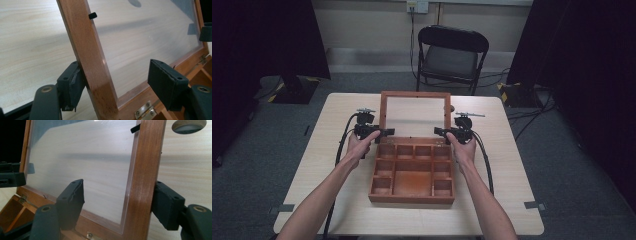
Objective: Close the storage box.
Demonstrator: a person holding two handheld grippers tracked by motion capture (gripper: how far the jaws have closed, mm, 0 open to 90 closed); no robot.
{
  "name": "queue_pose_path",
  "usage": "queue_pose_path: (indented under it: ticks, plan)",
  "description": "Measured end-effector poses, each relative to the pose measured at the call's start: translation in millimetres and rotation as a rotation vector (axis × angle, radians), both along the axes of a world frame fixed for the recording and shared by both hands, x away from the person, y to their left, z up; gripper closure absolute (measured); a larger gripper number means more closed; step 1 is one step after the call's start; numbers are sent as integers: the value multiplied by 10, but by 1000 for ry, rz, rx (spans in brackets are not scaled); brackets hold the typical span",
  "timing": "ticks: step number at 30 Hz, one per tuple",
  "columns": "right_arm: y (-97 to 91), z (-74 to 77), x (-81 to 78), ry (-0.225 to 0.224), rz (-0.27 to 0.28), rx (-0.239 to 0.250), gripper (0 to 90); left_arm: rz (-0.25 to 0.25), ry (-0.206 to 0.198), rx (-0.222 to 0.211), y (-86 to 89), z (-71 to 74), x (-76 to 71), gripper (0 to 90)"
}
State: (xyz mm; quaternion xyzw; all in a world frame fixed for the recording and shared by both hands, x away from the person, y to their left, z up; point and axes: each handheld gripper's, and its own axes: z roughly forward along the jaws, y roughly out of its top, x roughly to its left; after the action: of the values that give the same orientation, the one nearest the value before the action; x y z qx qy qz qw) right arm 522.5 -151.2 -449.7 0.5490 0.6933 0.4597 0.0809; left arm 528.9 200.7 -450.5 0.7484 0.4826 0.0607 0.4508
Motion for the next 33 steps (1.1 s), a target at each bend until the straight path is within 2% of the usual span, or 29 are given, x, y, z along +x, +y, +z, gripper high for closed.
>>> queue_pose_path:
  ticks: [7, 11, 15, 23, 27, 33]
  plan:
    - [-17, 85, -66, -24, 13, 11, 309, -16, -25, -25, 31, 84, -47, 301]
    - [-30, 139, -111, -45, 19, 11, 333, -10, -54, -39, 55, 132, -97, 338]
    - [-39, 172, -174, -57, 26, 8, 343, -20, -76, -32, 63, 198, -141, 342]
    - [-45, 258, -254, -68, 39, 2, 361, -42, -109, -23, 113, 307, -249, 407]
    - [-59, 294, -285, -64, 51, 12, 368, -45, -124, -48, 145, 367, -295, 437]
    - [-66, 335, -350, -72, 60, 12, 357, -58, -141, -52, 163, 408, -358, 451]
